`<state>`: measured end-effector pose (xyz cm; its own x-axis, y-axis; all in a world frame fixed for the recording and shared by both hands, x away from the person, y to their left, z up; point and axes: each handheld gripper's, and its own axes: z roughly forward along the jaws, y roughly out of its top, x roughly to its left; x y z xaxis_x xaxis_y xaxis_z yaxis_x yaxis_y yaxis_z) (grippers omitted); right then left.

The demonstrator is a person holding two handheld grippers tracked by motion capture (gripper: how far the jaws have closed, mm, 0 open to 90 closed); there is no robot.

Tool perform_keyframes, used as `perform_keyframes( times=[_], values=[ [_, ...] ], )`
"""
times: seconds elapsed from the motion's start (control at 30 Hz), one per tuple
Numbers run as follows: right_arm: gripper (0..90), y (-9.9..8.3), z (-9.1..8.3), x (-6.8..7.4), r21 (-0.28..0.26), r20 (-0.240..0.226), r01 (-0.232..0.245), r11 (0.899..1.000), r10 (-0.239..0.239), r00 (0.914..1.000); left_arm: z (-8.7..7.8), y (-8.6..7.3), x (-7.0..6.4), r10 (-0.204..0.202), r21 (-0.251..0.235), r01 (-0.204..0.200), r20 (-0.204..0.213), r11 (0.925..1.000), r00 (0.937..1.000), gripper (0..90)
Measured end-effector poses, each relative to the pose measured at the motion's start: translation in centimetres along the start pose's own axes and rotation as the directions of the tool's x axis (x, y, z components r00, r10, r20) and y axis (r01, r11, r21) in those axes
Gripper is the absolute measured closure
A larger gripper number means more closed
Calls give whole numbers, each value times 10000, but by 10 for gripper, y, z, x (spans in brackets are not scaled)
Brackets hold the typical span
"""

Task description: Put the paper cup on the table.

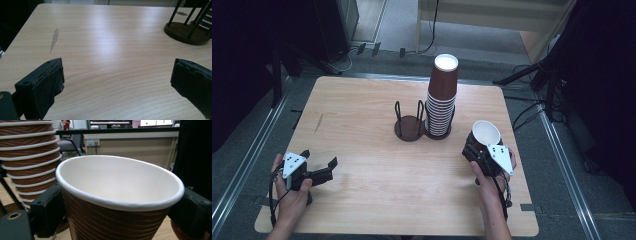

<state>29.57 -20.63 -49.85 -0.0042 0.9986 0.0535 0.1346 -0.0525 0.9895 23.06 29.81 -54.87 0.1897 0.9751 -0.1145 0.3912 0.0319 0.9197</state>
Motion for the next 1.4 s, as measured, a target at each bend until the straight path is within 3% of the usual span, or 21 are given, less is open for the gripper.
perform_keyframes(
  times=[0.07,0.2,0.47,0.7,1.03,1.23,1.4],
  values=[
    [99,-2,2,-1,113,23,-111,9999,111,9999,-1,0,0,-21,12,21,37,10000,10000,0],
    [99,-5,6,-1,306,589,75,9995,-93,9982,-1,-1,0,33,-5,-34,-52,10000,10000,0],
    [98,-3,21,-3,307,814,-33,9995,8,9967,2,-1,-1,34,-45,-34,-87,10000,10000,0],
    [94,-7,38,-3,36,858,152,9999,-155,9962,1,-1,0,-35,-43,35,-31,10000,10000,0],
    [91,-15,48,-6,-307,632,405,9987,-385,9973,1,-1,0,-82,-26,82,17,10000,10000,0],
    [89,-21,54,-3,-1,633,1039,9946,-1037,9926,1,-1,0,-119,-44,119,67,9999,9999,0],
    [88,-25,57,-6,177,770,1209,9925,-1219,9895,0,-1,1,-140,-63,141,97,9999,9999,0]
  ],
)
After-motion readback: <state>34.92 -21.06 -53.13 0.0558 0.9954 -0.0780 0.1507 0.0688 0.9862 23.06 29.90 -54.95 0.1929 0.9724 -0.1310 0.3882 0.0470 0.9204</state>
